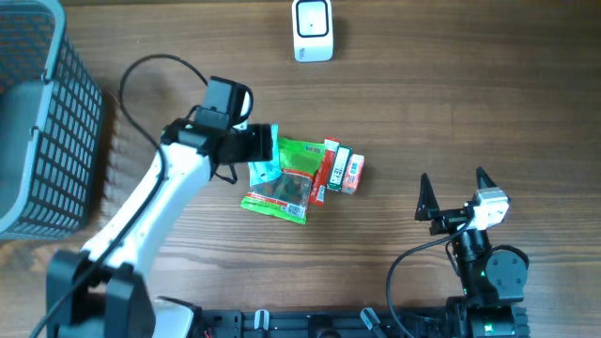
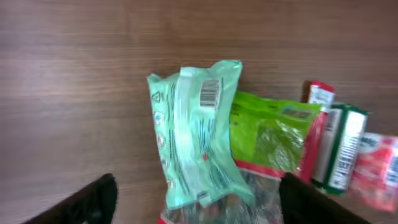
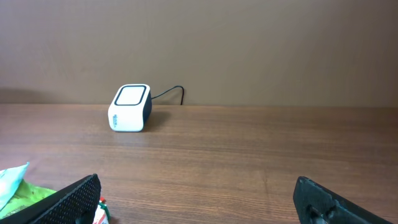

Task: Scan the item barcode
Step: 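Reach the left gripper to the mint-green wipes pack and grasp it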

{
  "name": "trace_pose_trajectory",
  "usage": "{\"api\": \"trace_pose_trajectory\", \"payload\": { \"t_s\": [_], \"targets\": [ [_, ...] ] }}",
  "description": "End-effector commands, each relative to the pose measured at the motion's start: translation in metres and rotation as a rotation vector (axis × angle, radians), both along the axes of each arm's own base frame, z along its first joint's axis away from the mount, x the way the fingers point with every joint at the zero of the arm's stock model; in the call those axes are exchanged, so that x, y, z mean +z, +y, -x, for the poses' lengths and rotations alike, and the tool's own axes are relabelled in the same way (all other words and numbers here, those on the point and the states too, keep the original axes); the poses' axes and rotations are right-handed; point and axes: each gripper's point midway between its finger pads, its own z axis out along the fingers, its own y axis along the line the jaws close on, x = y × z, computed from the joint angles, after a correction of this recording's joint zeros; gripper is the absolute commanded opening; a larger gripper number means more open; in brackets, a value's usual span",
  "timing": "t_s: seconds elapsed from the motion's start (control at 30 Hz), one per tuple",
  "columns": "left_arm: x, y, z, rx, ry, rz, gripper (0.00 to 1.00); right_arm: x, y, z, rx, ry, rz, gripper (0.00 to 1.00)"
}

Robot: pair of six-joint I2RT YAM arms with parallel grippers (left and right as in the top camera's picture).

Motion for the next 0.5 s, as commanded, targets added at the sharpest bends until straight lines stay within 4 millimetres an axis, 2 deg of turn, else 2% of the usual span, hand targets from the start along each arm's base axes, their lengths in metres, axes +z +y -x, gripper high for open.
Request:
{"api": "trace_pose_trajectory", "payload": {
  "t_s": [0.0, 0.03, 0.07, 0.17, 0.23, 0.27, 0.33, 0.47],
  "targets": [
    [-0.003, 0.0, 0.01, 0.032, 0.042, 0.008, 0.63, 0.002, 0.002, 0.0, 0.012, -0.01, 0.008, 1.0],
    [-0.009, 0.001, 0.012, 0.033, 0.054, 0.003, 0.23, 0.002, 0.002, 0.0, 0.012, -0.01, 0.008, 1.0],
    [-0.015, 0.001, 0.013, 0.033, 0.06, 0.001, 0.06, 0.002, 0.002, 0.0, 0.012, -0.01, 0.008, 1.0],
    [-0.031, -0.007, 0.015, 0.017, 0.09, 0.04, 0.04, 0.002, 0.002, 0.0, 0.012, -0.01, 0.008, 1.0],
    [-0.038, -0.018, 0.017, -0.009, 0.122, 0.094, 0.38, 0.002, 0.002, 0.0, 0.012, -0.01, 0.008, 1.0],
    [-0.042, -0.022, 0.018, -0.017, 0.135, 0.111, 0.43, 0.002, 0.002, 0.0, 0.012, -0.01, 0.008, 1.0],
    [-0.049, -0.024, 0.018, -0.004, 0.155, 0.117, 0.48, 0.002, 0.002, 0.0, 0.012, -0.01, 0.008, 1.0],
    [-0.064, -0.036, 0.025, -0.018, 0.201, 0.106, 0.44, 0.002, 0.002, 0.0, 0.012, -0.01, 0.008, 1.0]
  ]
}}
